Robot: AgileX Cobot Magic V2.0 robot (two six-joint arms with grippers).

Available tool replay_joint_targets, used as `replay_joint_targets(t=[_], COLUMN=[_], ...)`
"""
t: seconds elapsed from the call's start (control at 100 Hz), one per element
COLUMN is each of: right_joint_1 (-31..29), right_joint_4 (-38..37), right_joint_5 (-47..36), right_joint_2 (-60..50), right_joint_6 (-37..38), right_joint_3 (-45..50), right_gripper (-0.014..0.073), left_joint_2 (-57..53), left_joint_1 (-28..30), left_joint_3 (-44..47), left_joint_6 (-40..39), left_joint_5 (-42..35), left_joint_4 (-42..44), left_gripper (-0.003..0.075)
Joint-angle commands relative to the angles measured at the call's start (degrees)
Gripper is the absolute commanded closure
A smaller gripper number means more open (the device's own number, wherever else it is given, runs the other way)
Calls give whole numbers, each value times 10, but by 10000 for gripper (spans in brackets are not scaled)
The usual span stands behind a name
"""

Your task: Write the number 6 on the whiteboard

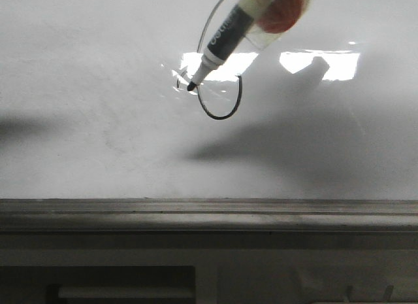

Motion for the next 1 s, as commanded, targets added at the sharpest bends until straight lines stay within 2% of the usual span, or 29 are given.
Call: replay_joint_targets(t=[0.0, 0.12, 0.26, 0.68, 0.82, 0.99], right_joint_1=[-1, -1, -1, -1, -1, -1], right_joint_4=[26, 29, 31, 35, 36, 36], right_joint_5=[-1, 16, 26, 36, 36, 36], right_joint_2=[4, 12, 13, 13, 13, 13], right_joint_6=[-8, -8, -8, -12, -12, -12], right_joint_3=[-38, -53, -60, -61, -61, -61], right_gripper=[638, 638, 638, 638, 638, 638], left_joint_2=[31, 77, 124, 183, 193, 199], left_joint_1=[-55, -106, -141, -148, -148, -148], left_joint_3=[-32, -45, -57, -107, -108, -108], left_joint_6=[12, 16, 27, 27, 28, 28], left_joint_5=[-51, -94, -130, -135, -135, -135], left_joint_4=[-19, -16, -13, -13, -13, -13], left_gripper=[301, 301, 301, 304, 384, 572])
